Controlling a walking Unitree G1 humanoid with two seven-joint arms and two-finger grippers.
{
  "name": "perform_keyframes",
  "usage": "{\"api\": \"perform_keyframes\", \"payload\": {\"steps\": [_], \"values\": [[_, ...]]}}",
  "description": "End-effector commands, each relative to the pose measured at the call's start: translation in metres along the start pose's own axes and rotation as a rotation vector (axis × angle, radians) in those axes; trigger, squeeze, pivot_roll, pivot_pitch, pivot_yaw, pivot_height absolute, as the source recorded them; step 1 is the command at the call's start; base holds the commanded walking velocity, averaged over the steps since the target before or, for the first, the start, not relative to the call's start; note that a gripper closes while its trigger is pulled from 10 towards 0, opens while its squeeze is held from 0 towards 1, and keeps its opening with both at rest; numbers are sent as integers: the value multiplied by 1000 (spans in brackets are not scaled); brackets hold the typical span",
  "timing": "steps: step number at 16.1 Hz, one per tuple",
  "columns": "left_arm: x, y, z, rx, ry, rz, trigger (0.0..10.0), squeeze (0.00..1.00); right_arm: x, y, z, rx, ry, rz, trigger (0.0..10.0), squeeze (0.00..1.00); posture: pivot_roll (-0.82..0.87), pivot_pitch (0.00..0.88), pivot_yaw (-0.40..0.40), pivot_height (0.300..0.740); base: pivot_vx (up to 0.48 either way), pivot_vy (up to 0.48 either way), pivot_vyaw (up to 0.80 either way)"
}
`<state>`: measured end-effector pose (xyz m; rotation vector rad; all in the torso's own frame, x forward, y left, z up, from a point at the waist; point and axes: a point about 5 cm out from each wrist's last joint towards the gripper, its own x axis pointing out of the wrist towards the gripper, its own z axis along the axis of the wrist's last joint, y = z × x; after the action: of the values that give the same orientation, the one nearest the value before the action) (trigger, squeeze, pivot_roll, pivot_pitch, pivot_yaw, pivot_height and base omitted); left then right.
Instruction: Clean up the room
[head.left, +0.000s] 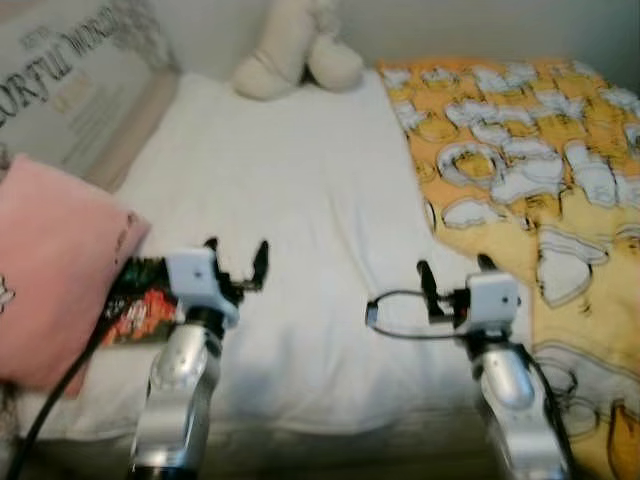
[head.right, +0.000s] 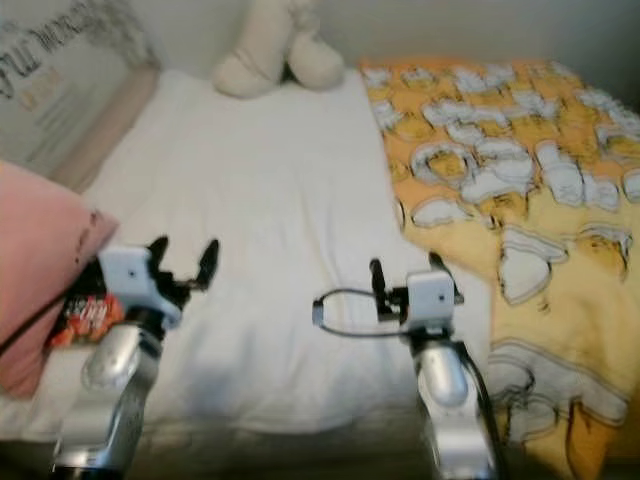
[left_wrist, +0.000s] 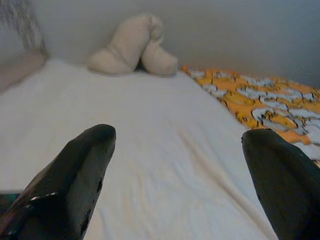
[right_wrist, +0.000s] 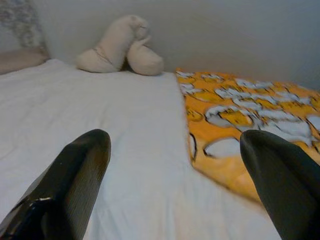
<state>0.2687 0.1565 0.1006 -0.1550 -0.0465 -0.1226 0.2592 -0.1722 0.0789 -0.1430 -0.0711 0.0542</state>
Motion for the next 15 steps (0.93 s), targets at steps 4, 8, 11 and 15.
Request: {"api": "perform_keyframes", "payload": {"steps": [4,8,11,15], "values": [[1,-3,-2,51,8,-52,10000,0,1,-4,-4,8,15,-21,10000,0,-133,0,94,740,0,-110,-581],[0,-13,-1,73,-8,-102,10000,0,3,-8,-5,3,7,-42,10000,0,-134,0,95,740,0,-439,-594],[-1,-13,-2,51,-2,-97,10000,0,5,-7,-4,4,0,-47,10000,0,-132,0,95,740,0,-439,0],[-2,-22,-7,15,22,-117,10000,0,6,-3,-6,-12,13,-24,10000,0,-124,0,92,740,0,-428,-394]]}}
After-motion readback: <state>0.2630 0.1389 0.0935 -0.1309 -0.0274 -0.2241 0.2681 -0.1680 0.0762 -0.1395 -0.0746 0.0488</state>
